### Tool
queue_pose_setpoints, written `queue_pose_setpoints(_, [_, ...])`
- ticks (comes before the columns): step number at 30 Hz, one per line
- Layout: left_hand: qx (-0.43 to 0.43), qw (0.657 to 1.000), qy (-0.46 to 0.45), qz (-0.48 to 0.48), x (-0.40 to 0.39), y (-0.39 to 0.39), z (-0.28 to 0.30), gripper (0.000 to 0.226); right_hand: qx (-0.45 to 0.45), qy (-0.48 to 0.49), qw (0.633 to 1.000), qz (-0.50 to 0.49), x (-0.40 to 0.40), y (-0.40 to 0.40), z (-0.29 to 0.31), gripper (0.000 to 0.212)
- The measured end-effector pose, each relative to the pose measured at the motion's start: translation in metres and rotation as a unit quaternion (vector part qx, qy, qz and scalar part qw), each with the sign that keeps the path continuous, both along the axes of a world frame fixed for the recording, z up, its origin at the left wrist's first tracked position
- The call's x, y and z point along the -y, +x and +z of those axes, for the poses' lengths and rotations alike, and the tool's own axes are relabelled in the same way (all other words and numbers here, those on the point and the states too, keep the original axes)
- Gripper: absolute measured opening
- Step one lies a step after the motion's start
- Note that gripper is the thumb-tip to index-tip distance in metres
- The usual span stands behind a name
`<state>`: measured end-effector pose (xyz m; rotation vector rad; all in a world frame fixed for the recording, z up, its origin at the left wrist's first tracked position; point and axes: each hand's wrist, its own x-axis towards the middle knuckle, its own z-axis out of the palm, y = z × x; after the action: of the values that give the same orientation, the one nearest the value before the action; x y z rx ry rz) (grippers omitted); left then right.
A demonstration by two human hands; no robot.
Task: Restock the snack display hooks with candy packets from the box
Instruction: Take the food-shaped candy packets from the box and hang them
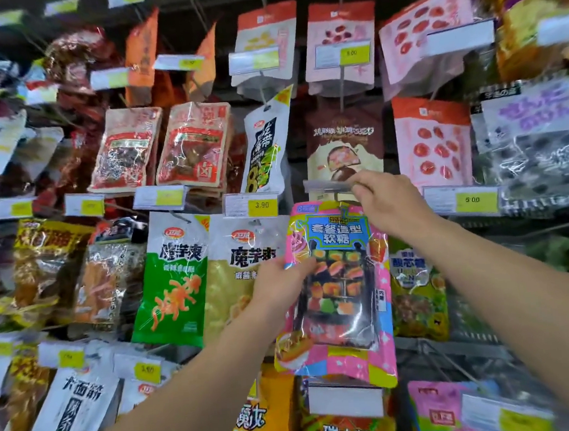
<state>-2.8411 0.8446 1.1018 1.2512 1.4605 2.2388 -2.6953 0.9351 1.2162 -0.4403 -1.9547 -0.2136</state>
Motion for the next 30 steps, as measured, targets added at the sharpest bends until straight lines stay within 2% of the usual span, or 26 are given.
queue_pose_setpoints(3, [0.012,1.000,-0.015,0.008,-0.006,-0.001,0.001,0.014,0.002,0.005,1.000,0.000,-0.004,-0.001,-0.001,0.029])
queue_pose_setpoints(8, [0.050,0.998,-0.038,-0.025,-0.006,-0.001,0.002,0.016,-0.004,0.002,1.000,0.002,-0.005,-0.002,-0.002,0.028])
queue_pose_setpoints(15, [0.049,0.997,-0.059,-0.020,-0.008,-0.002,0.008,0.017,0.001,0.005,1.000,0.005,0.003,0.000,-0.008,0.033])
queue_pose_setpoints(17, [0.039,0.996,-0.075,-0.009,-0.009,-0.002,0.006,0.024,0.015,0.022,1.000,0.010,0.004,0.001,-0.018,0.040])
queue_pose_setpoints(20, [0.042,0.996,-0.079,-0.018,-0.019,-0.015,-0.004,0.060,0.036,0.016,0.999,-0.005,0.005,0.007,-0.043,0.057])
queue_pose_setpoints(22, [0.031,0.996,-0.087,-0.009,-0.026,-0.023,-0.009,0.070,0.035,0.013,0.999,-0.025,0.005,0.011,-0.062,0.062])
queue_pose_setpoints(26, [0.029,0.995,-0.095,0.007,-0.011,-0.015,-0.014,0.057,0.074,-0.024,0.994,-0.074,0.001,0.015,-0.103,0.064])
queue_pose_setpoints(30, [0.013,0.996,-0.088,0.031,-0.002,-0.007,-0.019,0.035,0.048,-0.173,0.984,0.014,-0.002,0.014,-0.133,0.070])
